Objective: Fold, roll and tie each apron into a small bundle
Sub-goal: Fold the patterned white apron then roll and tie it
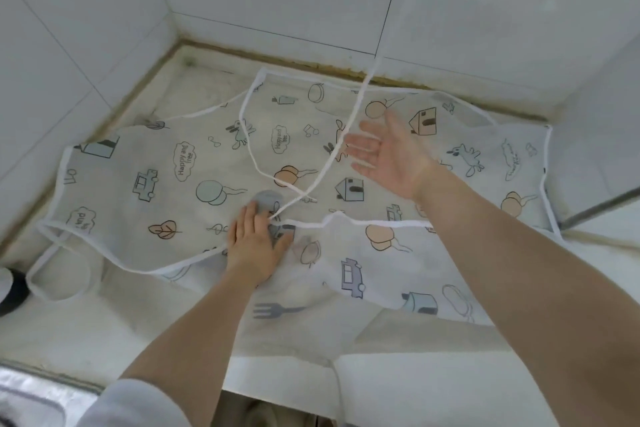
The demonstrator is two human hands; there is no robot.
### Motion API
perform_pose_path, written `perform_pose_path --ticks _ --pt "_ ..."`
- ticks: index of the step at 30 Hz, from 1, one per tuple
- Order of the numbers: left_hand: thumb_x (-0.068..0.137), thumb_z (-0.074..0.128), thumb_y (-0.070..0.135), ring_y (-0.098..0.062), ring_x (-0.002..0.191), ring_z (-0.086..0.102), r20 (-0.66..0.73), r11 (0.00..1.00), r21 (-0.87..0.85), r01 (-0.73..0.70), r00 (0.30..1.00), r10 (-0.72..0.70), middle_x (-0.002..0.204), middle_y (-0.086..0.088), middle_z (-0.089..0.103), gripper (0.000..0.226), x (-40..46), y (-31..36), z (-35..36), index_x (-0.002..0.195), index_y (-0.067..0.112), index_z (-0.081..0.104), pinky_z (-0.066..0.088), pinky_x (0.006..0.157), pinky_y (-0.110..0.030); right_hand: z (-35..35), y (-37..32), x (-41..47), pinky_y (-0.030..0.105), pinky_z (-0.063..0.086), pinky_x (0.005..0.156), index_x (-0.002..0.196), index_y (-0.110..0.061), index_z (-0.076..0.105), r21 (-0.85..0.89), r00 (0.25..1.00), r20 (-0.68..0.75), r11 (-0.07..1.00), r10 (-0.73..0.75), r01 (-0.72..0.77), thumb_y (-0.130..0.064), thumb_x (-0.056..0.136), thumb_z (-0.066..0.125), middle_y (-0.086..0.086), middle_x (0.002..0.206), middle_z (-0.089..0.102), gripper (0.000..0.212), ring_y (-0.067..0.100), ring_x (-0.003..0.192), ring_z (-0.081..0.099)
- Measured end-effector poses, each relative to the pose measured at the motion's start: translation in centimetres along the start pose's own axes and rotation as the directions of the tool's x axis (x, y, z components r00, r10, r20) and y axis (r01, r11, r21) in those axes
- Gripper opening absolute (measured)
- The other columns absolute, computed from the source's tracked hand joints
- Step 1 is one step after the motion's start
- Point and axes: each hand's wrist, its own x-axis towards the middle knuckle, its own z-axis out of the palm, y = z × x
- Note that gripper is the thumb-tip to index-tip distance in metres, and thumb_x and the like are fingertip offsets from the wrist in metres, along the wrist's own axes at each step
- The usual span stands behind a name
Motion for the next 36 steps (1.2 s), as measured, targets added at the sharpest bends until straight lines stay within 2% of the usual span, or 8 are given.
perform_pose_path --ticks 1,3,4,8,11,20,27,36 --pt "0.092 0.038 0.057 -0.016 0.145 -0.006 -0.016 1.000 -0.026 0.015 1.000 -0.016 0.158 -0.003 -0.001 0.071 0.1 0.2 0.0 0.144 0.011 0.022 -0.005 0.118 -0.037 -0.4 0.7 0.0 0.039 0.040 0.105 0.128 -0.013 0.050 -0.405 0.997 0.002 0.912 0.073 -0.066 -0.050 0.097 0.039 0.003 0.120 0.060 0.049 0.024 0.116 0.055" --pt "0.090 0.040 0.058 -0.016 0.146 -0.004 -0.038 0.999 -0.037 0.025 0.999 -0.026 0.158 -0.003 0.002 0.074 0.2 0.4 0.0 0.143 0.011 0.022 -0.004 0.118 -0.037 -1.7 3.2 -0.2 0.039 0.037 0.105 0.132 -0.010 0.049 -0.900 0.985 0.012 0.432 0.170 -0.063 -0.047 0.092 0.052 0.000 0.125 0.051 0.054 0.025 0.124 0.048" --pt "0.087 0.041 0.063 -0.017 0.146 -0.004 -0.041 0.999 -0.020 0.030 0.999 -0.030 0.158 -0.003 0.001 0.082 0.1 0.5 0.1 0.146 0.011 0.017 -0.005 0.118 -0.037 -2.6 4.6 -0.6 0.038 0.034 0.107 0.135 -0.012 0.044 -0.961 0.976 0.040 0.275 0.216 -0.021 -0.049 0.088 0.057 0.001 0.132 0.045 0.061 0.024 0.129 0.043" --pt "0.066 0.036 0.087 -0.017 0.145 -0.012 -0.001 0.997 0.047 0.054 0.999 -0.054 0.158 -0.001 -0.011 0.119 -0.3 1.0 0.0 0.149 0.016 -0.012 -0.009 0.117 -0.036 -4.8 7.8 -2.1 0.043 0.014 0.118 0.144 -0.017 0.028 -0.989 0.926 0.053 0.147 0.374 -0.003 -0.064 0.078 0.058 -0.005 0.158 0.001 0.086 0.015 0.146 0.003" --pt "0.053 0.021 0.096 -0.018 0.145 -0.011 0.002 0.993 0.121 0.015 1.000 -0.015 0.158 -0.002 -0.012 0.128 -0.3 0.5 0.1 0.148 0.018 -0.015 -0.007 0.118 -0.039 -5.4 7.9 -2.0 0.031 0.022 0.112 0.117 -0.012 0.055 -0.998 0.958 0.067 0.009 0.281 0.067 -0.046 0.087 0.059 -0.002 0.159 -0.005 0.046 0.018 0.145 0.009" --pt "0.067 0.027 0.088 -0.019 0.145 -0.013 0.092 0.954 0.298 -0.033 0.996 0.005 0.157 -0.002 -0.015 0.116 -0.3 -2.0 -1.4 0.147 0.018 -0.019 -0.001 0.118 -0.047 -7.6 10.3 -2.8 0.035 0.038 0.104 0.139 -0.008 0.042 -0.995 0.981 0.023 -0.095 0.194 0.042 -0.024 0.094 0.051 -0.005 0.158 0.012 0.049 0.022 0.132 0.035" --pt "0.095 0.039 0.039 -0.028 0.137 0.025 -0.018 0.964 0.265 -0.014 1.000 0.020 0.147 -0.009 0.029 0.058 2.1 2.7 -2.6 0.143 0.012 0.021 0.018 0.114 -0.042 -5.2 9.6 -2.3 0.037 0.043 0.079 0.127 -0.012 0.041 -0.974 0.993 -0.108 -0.207 0.054 -0.095 -0.011 0.085 0.058 0.005 0.123 0.042 0.046 0.026 0.103 0.050" --pt "0.096 0.044 0.028 -0.030 0.100 0.052 0.074 0.972 -0.085 0.221 0.974 -0.215 0.119 -0.017 0.050 0.043 7.1 5.4 -6.1 0.132 0.007 0.038 0.045 0.080 -0.037 -5.3 3.4 -0.2 0.031 0.037 0.099 0.135 -0.007 0.045 -0.976 0.995 -0.076 0.198 0.065 -0.087 -0.031 0.096 0.050 0.012 0.140 0.044 0.047 0.027 0.126 0.044"
